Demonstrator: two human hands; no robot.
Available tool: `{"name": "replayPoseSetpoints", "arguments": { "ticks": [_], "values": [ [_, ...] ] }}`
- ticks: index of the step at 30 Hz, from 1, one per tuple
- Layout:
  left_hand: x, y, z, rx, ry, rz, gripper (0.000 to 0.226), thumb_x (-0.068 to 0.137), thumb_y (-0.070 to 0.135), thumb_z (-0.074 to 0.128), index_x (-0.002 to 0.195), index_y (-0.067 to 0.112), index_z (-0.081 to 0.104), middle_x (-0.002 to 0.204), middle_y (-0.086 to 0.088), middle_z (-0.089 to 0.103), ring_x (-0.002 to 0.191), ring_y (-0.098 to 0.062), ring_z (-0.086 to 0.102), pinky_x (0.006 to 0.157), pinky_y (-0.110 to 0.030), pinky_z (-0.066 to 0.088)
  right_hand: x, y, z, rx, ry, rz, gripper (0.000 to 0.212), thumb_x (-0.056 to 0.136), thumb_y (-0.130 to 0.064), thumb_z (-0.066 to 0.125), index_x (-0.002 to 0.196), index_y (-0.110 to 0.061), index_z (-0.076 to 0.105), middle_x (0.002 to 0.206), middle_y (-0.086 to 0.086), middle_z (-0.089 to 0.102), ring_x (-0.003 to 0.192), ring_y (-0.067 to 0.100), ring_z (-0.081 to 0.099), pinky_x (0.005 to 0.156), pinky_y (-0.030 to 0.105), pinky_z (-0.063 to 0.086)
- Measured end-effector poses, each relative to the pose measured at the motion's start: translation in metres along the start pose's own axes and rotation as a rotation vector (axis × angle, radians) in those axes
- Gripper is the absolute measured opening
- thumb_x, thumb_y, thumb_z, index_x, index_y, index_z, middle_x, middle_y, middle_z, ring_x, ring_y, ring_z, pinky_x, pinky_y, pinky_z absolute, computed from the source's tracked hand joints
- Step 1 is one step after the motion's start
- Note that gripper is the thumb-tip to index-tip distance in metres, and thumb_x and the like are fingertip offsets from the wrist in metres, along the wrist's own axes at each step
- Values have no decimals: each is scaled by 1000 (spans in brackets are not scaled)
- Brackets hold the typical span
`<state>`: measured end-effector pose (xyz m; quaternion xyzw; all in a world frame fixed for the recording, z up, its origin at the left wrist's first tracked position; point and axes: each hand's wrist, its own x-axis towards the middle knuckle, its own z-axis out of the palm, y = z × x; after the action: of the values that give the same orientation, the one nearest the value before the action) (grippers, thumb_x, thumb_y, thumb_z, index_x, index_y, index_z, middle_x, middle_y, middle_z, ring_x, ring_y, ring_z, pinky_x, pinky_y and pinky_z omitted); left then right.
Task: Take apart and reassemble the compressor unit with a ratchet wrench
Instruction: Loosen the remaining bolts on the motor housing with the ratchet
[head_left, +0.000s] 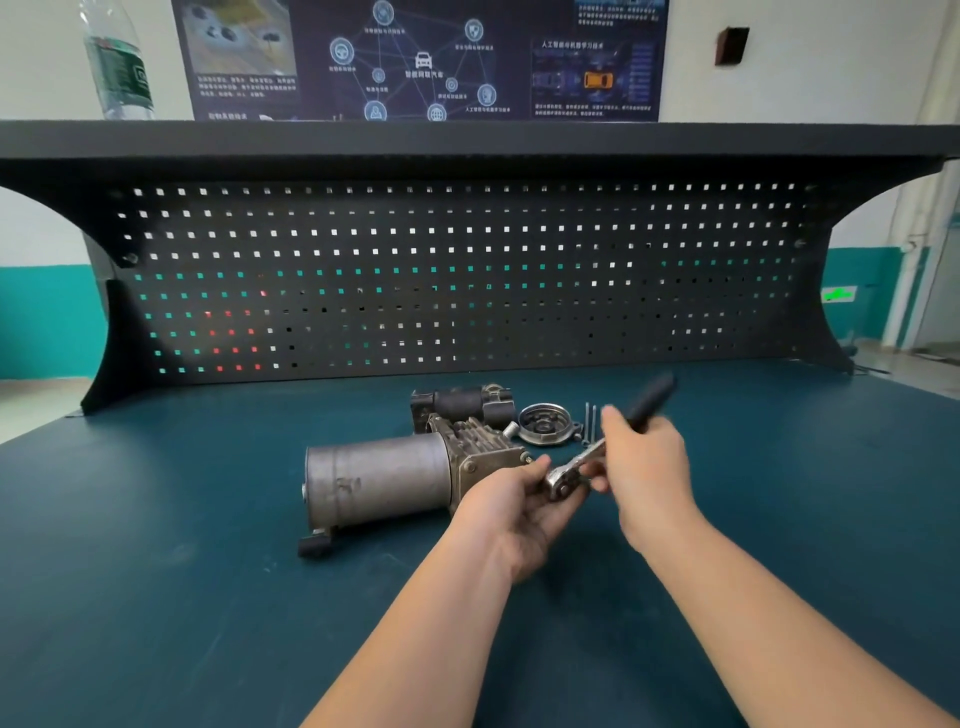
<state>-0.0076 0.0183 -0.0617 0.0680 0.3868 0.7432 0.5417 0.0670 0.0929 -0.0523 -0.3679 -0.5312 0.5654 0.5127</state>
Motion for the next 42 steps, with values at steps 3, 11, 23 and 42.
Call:
{"name": "replayPoseSetpoints", "arguments": {
  "ticks": [3, 11, 23, 42],
  "values": [
    [-2, 1, 1, 31, 25, -11, 11, 91, 3, 56, 91, -8, 54, 80, -22, 63, 72, -32, 63, 49, -37, 56, 5, 5, -6, 522, 1, 581, 16, 96, -4, 42, 80, -3, 44, 63, 12, 51, 32, 15, 52, 28, 12, 35],
    [-5, 1, -2, 25, -38, -27, 16, 92, 7, 55, 87, -6, 63, 78, -13, 65, 63, -20, 64, 50, -30, 57, -16, -3, 0, -398, -273, -700, 19, 82, -30, 67, 76, -25, 49, 63, -4, 58, 60, 15, 58, 56, 27, 47],
    [-1, 0, -3, 142, 72, -45, 17, 90, 12, 60, 83, -3, 57, 79, -18, 63, 71, -26, 61, 73, -34, 53, 3, 4, -3, 593, -3, 582, 16, 97, -7, 45, 81, -5, 45, 69, 9, 48, 52, 14, 52, 30, 11, 35],
    [1, -1, -4, 182, 75, -8, 17, 90, 13, 60, 82, -1, 57, 78, -17, 64, 70, -25, 62, 70, -34, 54, 3, 13, 2, 552, 22, 508, 19, 98, -11, 47, 79, -9, 45, 67, 6, 47, 50, 11, 49, 30, 11, 33]
  ]
}}
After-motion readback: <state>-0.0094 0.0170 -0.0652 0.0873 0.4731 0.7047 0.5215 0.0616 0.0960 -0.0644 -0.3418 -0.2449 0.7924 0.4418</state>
